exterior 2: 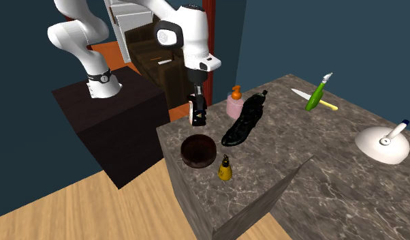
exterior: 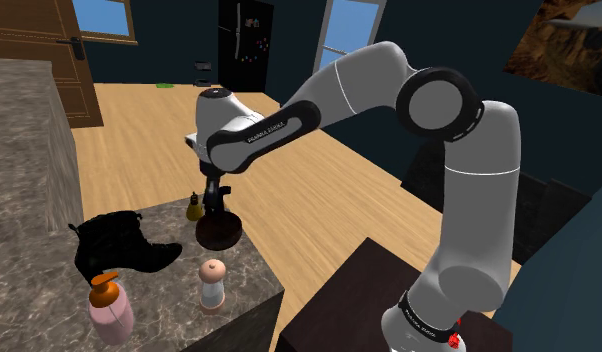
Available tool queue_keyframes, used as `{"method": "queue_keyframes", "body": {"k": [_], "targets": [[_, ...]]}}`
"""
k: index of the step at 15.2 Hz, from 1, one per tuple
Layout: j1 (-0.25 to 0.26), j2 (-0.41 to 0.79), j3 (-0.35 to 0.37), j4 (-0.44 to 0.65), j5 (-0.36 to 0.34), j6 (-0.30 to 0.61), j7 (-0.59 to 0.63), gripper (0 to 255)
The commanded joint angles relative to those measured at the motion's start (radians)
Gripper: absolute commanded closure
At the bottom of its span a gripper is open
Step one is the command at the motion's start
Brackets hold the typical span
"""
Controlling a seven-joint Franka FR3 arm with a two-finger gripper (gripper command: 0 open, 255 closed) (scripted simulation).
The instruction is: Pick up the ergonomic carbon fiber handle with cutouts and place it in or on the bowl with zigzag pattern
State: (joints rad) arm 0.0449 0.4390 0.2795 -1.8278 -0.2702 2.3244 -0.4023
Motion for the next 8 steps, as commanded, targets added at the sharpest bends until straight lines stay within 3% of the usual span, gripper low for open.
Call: {"method": "queue_keyframes", "body": {"k": [1,4,8], "targets": [[-0.023,0.024,-0.008,0.049,0.006,-0.021,-0.043,255],[-0.057,0.078,-0.021,0.155,0.014,-0.067,-0.111,255],[-0.053,0.106,-0.028,0.142,0.002,-0.028,-0.101,255]]}}
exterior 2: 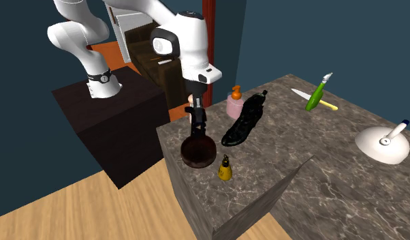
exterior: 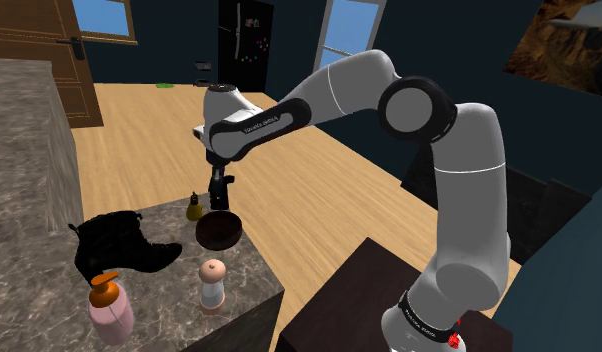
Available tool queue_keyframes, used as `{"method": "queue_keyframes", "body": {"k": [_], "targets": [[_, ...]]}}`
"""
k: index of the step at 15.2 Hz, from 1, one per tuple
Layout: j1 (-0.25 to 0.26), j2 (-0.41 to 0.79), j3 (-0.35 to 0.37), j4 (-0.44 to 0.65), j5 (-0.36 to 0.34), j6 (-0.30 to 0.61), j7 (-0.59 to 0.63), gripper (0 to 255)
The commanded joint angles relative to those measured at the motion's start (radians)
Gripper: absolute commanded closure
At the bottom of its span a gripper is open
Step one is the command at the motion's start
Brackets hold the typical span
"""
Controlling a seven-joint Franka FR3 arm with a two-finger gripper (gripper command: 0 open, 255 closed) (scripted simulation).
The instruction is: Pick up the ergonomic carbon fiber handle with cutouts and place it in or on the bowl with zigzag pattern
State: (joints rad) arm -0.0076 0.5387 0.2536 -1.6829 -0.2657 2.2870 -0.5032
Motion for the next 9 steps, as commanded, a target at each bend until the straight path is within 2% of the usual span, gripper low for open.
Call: {"method": "queue_keyframes", "body": {"k": [1,9], "targets": [[0.001,0.014,-0.004,-0.005,-0.006,0.019,0.002,255],[0.011,0.078,-0.021,-0.017,-0.03,0.094,0.022,255]]}}
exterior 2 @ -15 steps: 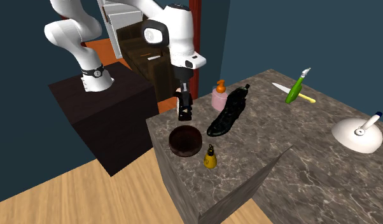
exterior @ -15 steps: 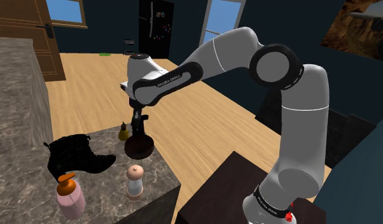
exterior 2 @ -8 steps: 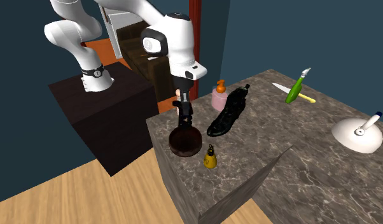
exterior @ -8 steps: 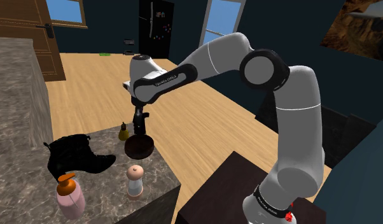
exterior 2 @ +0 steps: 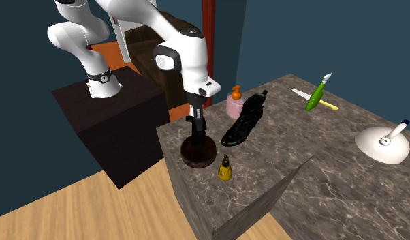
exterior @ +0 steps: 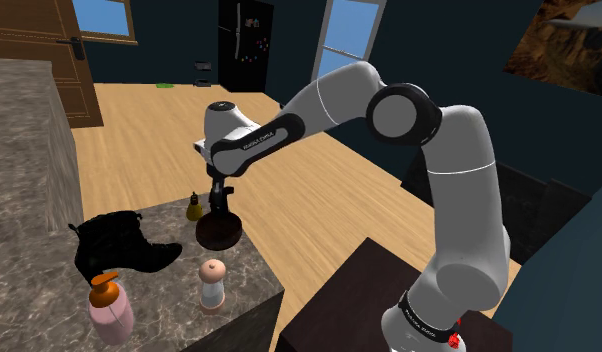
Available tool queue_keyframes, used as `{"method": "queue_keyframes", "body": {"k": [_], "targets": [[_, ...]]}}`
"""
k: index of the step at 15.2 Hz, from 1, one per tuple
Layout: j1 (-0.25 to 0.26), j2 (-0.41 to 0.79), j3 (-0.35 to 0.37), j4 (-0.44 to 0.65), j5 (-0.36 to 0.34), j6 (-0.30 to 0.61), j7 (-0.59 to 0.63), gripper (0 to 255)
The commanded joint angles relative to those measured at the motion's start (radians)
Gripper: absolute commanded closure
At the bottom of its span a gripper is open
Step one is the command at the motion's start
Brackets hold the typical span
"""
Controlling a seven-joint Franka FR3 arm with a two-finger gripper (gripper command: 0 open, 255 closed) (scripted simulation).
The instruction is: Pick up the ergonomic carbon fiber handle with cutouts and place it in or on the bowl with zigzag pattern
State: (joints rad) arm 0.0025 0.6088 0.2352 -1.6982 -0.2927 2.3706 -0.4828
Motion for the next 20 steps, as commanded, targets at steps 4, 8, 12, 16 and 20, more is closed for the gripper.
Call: {"method": "queue_keyframes", "body": {"k": [4,8,12,16,20], "targets": [[0.007,0.043,-0.012,-0.002,-0.015,0.045,0.012,255],[0.011,0.064,-0.018,0.0,-0.022,0.064,0.018,255],[0.011,0.064,-0.018,0.0,-0.022,0.064,0.018,255],[0.011,0.064,-0.018,0.0,-0.022,0.064,0.018,0],[0.011,0.064,-0.018,0.0,-0.022,0.064,0.018,0]]}}
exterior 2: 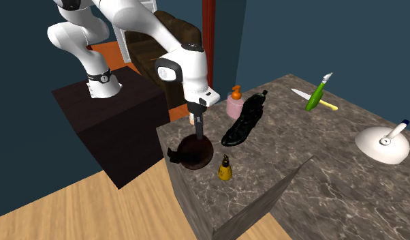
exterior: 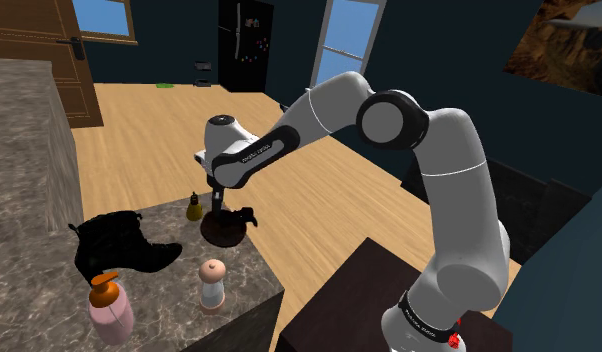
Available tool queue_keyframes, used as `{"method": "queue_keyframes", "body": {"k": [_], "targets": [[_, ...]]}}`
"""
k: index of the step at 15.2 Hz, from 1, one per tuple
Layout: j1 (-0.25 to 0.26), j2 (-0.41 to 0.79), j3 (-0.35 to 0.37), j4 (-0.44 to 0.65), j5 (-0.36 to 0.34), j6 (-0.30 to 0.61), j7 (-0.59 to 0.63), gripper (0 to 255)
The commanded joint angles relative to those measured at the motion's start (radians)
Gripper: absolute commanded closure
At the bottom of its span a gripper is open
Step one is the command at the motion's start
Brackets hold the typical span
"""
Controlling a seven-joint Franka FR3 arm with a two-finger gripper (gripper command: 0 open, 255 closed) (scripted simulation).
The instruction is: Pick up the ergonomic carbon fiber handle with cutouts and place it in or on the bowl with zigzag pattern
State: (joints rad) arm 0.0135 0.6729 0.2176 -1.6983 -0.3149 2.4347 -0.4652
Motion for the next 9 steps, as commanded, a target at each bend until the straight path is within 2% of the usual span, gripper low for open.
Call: {"method": "queue_keyframes", "body": {"k": [1,4,9], "targets": [[-0.004,-0.026,0.006,-0.008,0.007,-0.018,-0.004,0],[-0.013,-0.096,0.024,-0.021,0.028,-0.074,-0.016,0],[-0.013,-0.096,0.024,-0.021,0.028,-0.074,-0.016,0]]}}
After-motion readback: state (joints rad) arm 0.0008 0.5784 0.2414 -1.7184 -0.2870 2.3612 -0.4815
